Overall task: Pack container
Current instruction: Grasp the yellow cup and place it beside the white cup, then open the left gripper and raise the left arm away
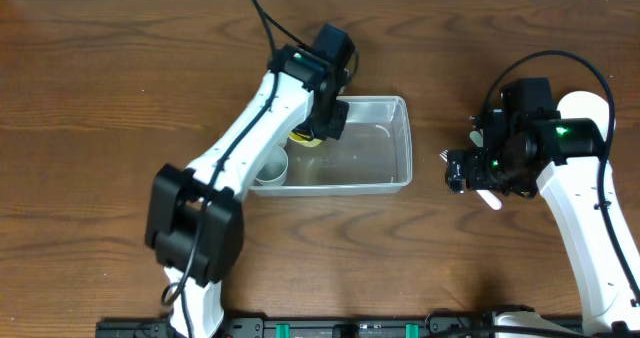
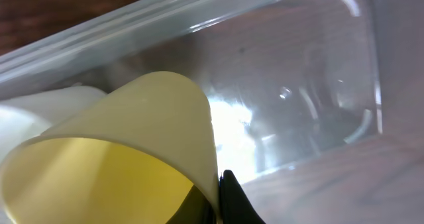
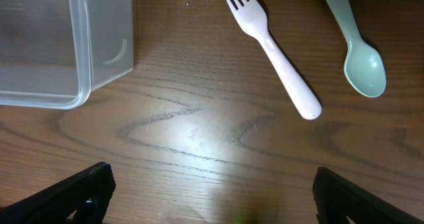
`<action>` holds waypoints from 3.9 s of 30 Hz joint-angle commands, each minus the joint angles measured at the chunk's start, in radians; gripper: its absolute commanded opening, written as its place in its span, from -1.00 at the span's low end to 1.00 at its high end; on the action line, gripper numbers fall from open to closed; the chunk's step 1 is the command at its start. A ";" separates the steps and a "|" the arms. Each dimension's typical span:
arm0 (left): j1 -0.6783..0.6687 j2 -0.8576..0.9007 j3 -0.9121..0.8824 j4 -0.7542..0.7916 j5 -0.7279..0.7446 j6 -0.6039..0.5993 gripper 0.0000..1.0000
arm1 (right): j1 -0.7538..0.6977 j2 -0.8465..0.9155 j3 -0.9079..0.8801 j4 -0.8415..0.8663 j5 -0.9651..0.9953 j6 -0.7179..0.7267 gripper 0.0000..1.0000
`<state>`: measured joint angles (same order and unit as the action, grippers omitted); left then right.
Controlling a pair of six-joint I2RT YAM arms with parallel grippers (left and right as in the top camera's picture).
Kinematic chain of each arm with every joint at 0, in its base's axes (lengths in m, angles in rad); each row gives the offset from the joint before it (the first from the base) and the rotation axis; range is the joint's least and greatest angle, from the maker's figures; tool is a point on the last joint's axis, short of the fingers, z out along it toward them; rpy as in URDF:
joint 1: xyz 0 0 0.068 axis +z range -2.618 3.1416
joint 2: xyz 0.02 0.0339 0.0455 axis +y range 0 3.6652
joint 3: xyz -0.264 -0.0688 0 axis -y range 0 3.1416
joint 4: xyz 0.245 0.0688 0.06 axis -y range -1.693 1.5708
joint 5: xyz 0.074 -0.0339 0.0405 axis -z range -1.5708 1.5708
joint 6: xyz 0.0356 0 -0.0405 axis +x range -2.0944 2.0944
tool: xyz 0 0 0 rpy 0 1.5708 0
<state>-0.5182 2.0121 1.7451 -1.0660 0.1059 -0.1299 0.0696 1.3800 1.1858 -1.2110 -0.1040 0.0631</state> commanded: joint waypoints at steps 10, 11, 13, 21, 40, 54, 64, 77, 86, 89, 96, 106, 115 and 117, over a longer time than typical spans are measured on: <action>0.001 0.060 0.002 0.061 -0.047 0.003 -0.44 | -0.006 -0.006 0.016 -0.009 0.003 -0.009 0.93; 0.001 0.060 0.002 0.061 -0.050 0.003 -0.34 | -0.006 -0.006 0.016 -0.009 0.003 -0.009 0.93; 0.001 0.060 0.002 0.061 -0.050 0.003 -0.17 | -0.006 -0.006 0.017 -0.008 0.003 -0.009 0.93; 0.001 0.060 0.002 0.061 -0.050 0.002 -0.03 | -0.006 -0.006 0.017 -0.008 0.003 -0.009 0.94; -0.124 -0.111 0.004 0.119 -0.087 0.119 -0.37 | -0.006 -0.006 0.016 -0.007 0.011 -0.020 0.94; -0.154 0.064 0.000 0.132 -0.090 0.138 -0.62 | -0.006 -0.006 0.016 -0.009 0.011 -0.020 0.94; -0.152 0.079 -0.001 0.137 -0.212 0.179 -0.60 | -0.006 -0.006 0.016 -0.009 0.011 -0.020 0.94; -0.118 0.081 -0.036 0.131 -0.212 0.179 -0.60 | -0.006 -0.006 0.016 -0.013 0.011 -0.020 0.94; -0.106 0.081 -0.036 0.114 -0.240 0.180 -0.60 | -0.006 -0.006 0.017 -0.012 0.011 -0.020 0.94; -0.107 0.081 -0.036 0.109 -0.238 0.179 -0.60 | -0.006 -0.006 0.016 -0.011 0.011 -0.020 0.94; -0.122 0.080 -0.035 0.106 -0.237 0.179 -0.58 | -0.006 -0.006 0.017 -0.011 0.011 -0.020 0.95; -0.189 0.079 -0.034 0.107 -0.237 0.179 -0.58 | -0.006 -0.006 0.016 -0.009 0.011 -0.020 0.95; -0.195 -0.055 -0.007 0.055 -0.238 0.130 -0.39 | -0.006 -0.006 0.017 -0.014 0.009 -0.013 0.99; -0.174 -0.134 -0.005 0.032 -0.238 0.109 -0.28 | -0.006 -0.006 0.017 -0.013 0.009 0.009 0.98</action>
<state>-0.7204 2.0266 1.7161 -1.0145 -0.1127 0.0193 0.0696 1.3796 1.1858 -1.2232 -0.0994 0.0570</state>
